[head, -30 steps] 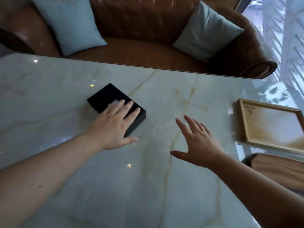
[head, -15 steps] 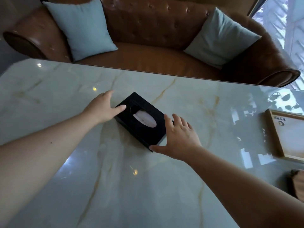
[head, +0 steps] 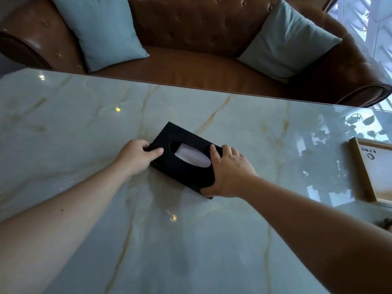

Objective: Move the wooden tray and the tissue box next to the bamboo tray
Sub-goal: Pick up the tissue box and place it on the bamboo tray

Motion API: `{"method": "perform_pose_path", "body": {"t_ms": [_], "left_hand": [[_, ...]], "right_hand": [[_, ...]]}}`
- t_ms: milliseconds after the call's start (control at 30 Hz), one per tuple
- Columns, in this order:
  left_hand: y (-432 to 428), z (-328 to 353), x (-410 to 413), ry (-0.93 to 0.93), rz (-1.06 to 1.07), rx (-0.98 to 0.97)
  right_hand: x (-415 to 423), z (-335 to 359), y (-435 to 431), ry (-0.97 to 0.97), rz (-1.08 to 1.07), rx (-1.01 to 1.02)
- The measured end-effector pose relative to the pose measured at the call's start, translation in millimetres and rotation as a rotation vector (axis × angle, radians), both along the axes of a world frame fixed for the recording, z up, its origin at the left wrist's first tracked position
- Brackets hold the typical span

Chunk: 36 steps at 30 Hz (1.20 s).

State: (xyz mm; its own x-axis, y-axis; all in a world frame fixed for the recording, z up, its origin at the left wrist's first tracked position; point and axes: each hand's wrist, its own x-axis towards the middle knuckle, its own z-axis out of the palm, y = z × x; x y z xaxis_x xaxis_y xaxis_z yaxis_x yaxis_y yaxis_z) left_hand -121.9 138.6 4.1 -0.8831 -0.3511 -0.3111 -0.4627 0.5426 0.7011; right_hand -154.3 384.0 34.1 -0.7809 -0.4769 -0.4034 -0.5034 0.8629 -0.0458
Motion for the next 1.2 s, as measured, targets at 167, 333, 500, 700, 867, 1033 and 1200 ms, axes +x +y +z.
{"method": "perform_pose_path", "body": {"t_ms": [167, 333, 500, 700, 867, 1033, 1200], "left_hand": [[27, 0, 41, -0.062, -0.026, -0.096], [42, 1, 55, -0.097, -0.138, -0.109], [37, 22, 33, 0.031, -0.575, -0.514], [51, 23, 9, -0.115, -0.969, -0.921], [61, 30, 13, -0.049, -0.946, -0.972], [90, 42, 18, -0.017, -0.942, -0.977], [145, 60, 8, 0.045, -0.96, -1.004]], "right_hand": [[-23, 9, 32, -0.046, 0.194, 0.045], [-33, 14, 44, -0.082, 0.28, 0.071], [-30, 7, 45, -0.056, 0.3, 0.074], [-22, 0, 42, 0.055, 0.298, 0.025], [-24, 0, 48, 0.097, 0.313, 0.002], [-22, 10, 81, 0.126, 0.328, -0.014], [-26, 27, 140, 0.133, 0.311, -0.016]]}}
